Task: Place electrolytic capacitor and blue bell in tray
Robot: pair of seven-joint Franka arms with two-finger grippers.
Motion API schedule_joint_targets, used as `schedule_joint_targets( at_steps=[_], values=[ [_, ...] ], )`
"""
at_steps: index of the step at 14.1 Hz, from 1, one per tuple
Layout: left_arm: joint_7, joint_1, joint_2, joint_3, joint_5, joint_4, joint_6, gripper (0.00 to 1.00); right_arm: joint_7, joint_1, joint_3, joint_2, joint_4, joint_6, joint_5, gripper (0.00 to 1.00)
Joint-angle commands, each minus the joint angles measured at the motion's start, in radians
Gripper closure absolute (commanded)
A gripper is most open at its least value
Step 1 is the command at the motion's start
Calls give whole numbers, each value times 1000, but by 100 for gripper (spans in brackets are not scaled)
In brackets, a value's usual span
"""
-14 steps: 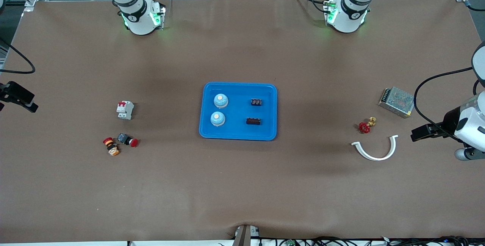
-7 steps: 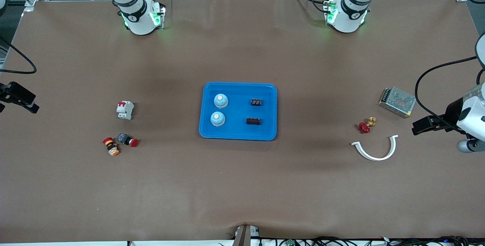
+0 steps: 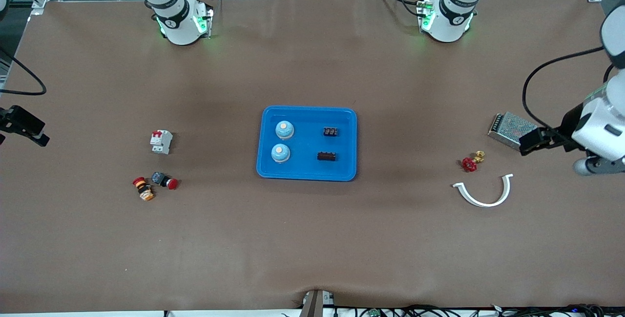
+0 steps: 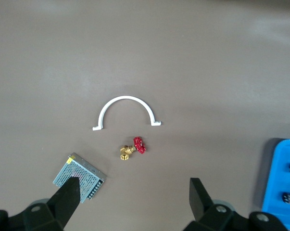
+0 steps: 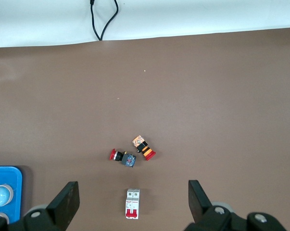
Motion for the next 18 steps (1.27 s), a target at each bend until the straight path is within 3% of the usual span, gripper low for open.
schedule_joint_targets(
  at_steps=[1, 7, 15, 18],
  values=[
    [19, -26, -69, 24, -36, -28, -33, 0, 6, -1, 0, 1, 12, -2, -9, 0],
    [58, -46, -211, 33, -47, -26, -195, 0, 6, -3, 0, 1, 12, -2, -9, 0],
    [56, -76, -224, 44, -99, -37, -306, 0, 6, -1, 0, 1, 12, -2, -9, 0],
    [58, -82, -257, 42, -100, -81, -298, 0, 6, -3, 2, 1, 12, -2, -9, 0]
  ],
)
